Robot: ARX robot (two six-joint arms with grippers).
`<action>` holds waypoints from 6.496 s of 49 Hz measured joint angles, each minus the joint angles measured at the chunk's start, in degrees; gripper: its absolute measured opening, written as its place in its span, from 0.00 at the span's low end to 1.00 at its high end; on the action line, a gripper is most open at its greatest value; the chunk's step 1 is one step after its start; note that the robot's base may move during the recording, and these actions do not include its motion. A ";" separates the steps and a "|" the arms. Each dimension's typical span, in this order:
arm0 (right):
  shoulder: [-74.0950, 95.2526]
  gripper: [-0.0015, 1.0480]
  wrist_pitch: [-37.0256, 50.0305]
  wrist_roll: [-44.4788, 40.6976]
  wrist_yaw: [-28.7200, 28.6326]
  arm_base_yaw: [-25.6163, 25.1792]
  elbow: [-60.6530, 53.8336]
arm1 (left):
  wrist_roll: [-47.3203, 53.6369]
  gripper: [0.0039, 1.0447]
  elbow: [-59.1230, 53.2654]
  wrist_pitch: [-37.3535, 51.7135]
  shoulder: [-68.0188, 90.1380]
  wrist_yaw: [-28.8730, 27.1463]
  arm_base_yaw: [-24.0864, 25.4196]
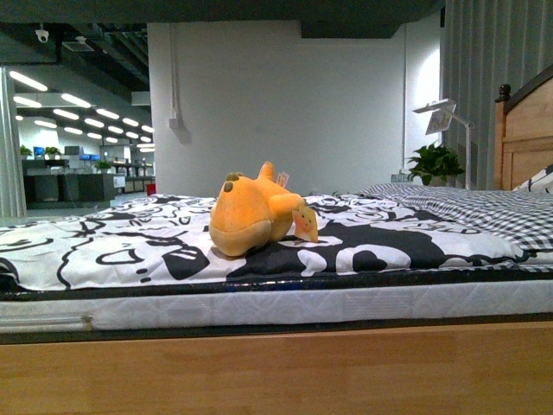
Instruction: Put away toys
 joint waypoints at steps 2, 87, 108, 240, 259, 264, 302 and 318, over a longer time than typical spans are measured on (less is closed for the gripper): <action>0.00 0.94 0.00 0.00 0.04 0.00 0.00 | 0.00 0.94 0.00 0.00 0.00 0.15 0.00; 74.14 0.94 35.82 -5.07 7.85 19.63 49.48 | 0.00 0.94 0.00 0.00 0.02 0.00 -0.04; 92.96 0.94 24.96 -6.01 17.84 19.74 69.77 | 0.02 0.94 0.00 0.00 0.02 0.00 -0.04; 10.43 0.08 12.24 10.64 0.61 13.97 7.96 | 0.00 0.94 0.00 0.00 0.02 0.00 -0.04; 5.40 0.08 12.66 6.29 1.20 10.32 2.05 | 0.00 0.94 0.00 0.00 0.02 0.00 -0.04; 4.00 0.08 10.80 6.12 0.02 8.41 1.09 | 0.00 0.94 0.00 0.00 0.02 0.00 -0.04; 2.43 0.08 9.27 5.99 -0.94 5.68 0.07 | 0.00 0.94 0.00 0.00 0.00 -0.02 -0.07; 2.45 0.08 9.27 5.95 -1.22 5.68 0.07 | 0.02 0.94 0.00 0.00 0.00 -0.02 -0.07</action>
